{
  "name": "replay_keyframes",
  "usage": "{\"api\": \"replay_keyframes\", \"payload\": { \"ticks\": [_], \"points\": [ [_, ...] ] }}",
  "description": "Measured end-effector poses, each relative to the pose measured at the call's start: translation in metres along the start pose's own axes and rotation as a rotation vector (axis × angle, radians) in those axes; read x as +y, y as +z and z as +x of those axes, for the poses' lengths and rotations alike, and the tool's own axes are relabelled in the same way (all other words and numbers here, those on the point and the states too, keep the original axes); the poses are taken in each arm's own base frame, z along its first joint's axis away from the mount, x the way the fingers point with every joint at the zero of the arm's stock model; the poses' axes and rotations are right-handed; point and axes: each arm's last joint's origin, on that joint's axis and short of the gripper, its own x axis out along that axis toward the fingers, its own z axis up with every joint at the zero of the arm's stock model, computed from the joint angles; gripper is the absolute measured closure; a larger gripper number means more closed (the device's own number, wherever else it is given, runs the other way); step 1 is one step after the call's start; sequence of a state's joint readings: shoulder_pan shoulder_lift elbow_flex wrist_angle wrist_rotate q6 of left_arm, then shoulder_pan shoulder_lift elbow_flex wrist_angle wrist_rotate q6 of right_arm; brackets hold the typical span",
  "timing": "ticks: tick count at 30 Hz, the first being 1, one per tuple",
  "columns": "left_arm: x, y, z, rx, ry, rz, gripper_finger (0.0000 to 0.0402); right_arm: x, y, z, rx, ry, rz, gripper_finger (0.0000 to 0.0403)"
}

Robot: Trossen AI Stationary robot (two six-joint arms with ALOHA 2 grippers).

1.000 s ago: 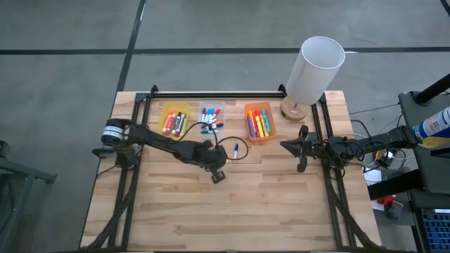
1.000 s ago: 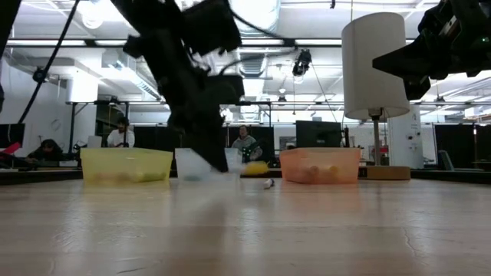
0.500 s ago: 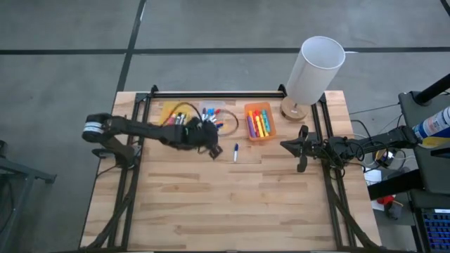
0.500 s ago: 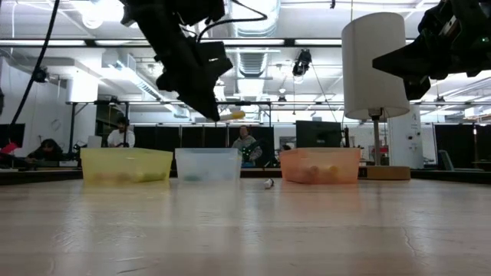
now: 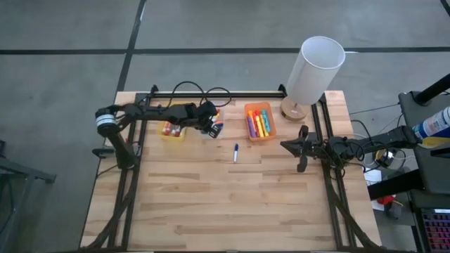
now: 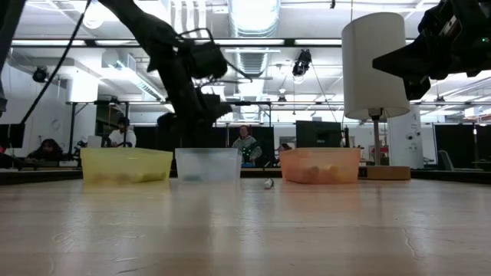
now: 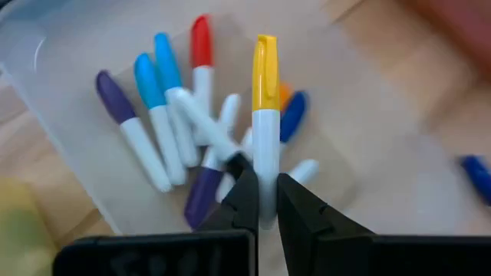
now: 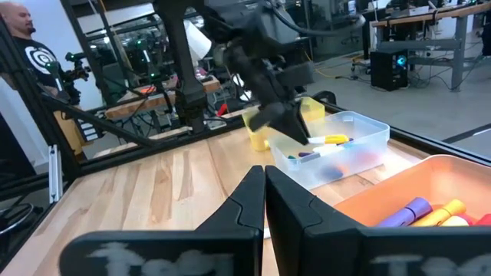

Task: Pick & Place Markers
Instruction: Put the small yellow highlighter pen into the transparent bin, then put the small blue highlighter pen into the transparent bin

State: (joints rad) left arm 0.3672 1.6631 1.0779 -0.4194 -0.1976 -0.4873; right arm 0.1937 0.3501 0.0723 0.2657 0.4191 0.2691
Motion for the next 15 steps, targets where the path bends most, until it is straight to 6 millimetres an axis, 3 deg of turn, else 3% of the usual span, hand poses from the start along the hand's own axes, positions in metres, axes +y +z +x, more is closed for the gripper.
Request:
{"api": "replay_keyframes", "payload": {
  "ticks": [7, 15],
  "points": [
    [0.0049, 0.0003, 0.0104, 0.021, 0.025, -0.027, 0.0369, 0.0000, 0.0000, 0.0000, 0.000, 0.000, 0.000, 0.0394],
    [0.0045, 0.0035, 0.0062, -0.005, 0.023, -0.039, 0.0297, 0.0001, 0.0001, 0.0000, 0.000, 0.000, 0.000, 0.0394]
  ]
}}
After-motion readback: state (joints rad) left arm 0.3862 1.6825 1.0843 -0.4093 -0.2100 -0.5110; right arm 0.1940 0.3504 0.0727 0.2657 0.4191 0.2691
